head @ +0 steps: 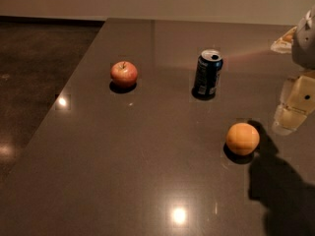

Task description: Move pepsi can near apple

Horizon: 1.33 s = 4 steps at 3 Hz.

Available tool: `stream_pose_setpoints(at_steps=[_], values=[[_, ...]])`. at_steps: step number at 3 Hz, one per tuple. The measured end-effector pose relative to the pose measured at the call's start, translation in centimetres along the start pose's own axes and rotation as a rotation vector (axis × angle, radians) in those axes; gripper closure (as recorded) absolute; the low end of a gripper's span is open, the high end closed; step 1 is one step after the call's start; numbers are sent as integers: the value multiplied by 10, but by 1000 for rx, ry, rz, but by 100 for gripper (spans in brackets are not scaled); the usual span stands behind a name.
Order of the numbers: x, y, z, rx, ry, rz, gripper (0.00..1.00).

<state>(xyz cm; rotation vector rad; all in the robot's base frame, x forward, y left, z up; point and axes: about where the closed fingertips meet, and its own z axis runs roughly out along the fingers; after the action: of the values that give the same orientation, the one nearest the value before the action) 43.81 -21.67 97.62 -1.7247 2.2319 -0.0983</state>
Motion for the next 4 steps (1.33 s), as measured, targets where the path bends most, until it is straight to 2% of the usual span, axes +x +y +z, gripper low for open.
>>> stream_pose_setpoints(at_steps=[1, 2, 3, 4], values=[[0, 0, 0, 0, 0, 0, 0], [-5, -10, 3, 10, -25, 7, 0], [-14, -29, 14, 15, -57, 35, 0], [-30, -58, 44, 10, -97, 72, 0]])
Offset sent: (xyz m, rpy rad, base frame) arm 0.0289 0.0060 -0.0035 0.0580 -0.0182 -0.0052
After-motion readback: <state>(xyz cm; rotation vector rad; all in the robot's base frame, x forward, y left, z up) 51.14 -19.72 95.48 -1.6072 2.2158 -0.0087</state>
